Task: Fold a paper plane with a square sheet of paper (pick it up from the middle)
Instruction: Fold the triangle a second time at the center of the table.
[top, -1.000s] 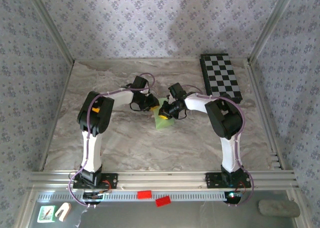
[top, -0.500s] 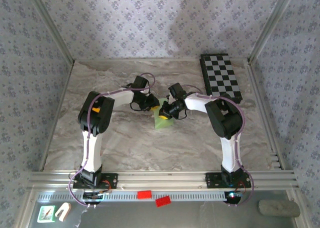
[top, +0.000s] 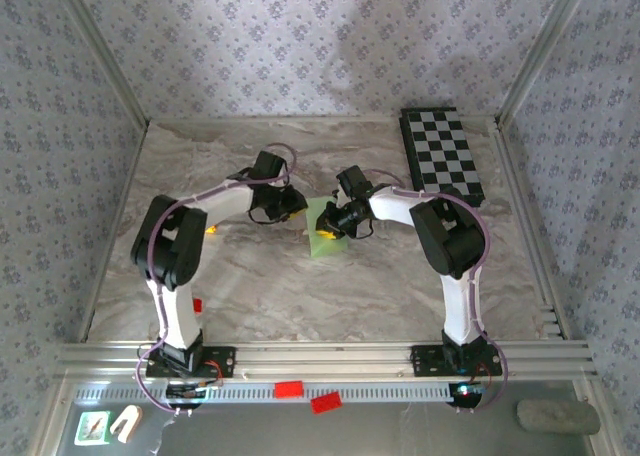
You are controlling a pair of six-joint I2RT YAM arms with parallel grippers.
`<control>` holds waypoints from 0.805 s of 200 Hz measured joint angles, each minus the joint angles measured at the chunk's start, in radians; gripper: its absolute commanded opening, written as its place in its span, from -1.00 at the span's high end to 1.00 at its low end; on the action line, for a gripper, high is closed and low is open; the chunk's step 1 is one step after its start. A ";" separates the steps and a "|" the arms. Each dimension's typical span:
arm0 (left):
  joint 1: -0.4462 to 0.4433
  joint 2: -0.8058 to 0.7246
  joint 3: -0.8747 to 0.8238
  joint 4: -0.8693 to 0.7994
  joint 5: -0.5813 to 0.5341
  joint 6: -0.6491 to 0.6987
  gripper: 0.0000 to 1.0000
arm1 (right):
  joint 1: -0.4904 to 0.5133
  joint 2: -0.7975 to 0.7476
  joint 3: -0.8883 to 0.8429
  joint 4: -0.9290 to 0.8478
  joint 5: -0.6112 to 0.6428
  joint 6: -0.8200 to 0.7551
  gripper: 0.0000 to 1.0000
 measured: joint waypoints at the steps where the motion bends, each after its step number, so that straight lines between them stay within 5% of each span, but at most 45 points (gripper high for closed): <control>1: 0.000 -0.005 -0.003 0.001 0.001 -0.003 0.48 | 0.000 0.000 0.000 0.000 0.000 0.000 0.61; 73: -0.072 -0.126 -0.225 0.112 0.070 -0.090 0.57 | 0.000 0.000 0.014 0.001 -0.019 0.004 0.25; 161: -0.135 -0.138 -0.300 0.208 0.122 -0.148 0.76 | -0.002 0.000 0.014 0.003 -0.025 0.008 0.39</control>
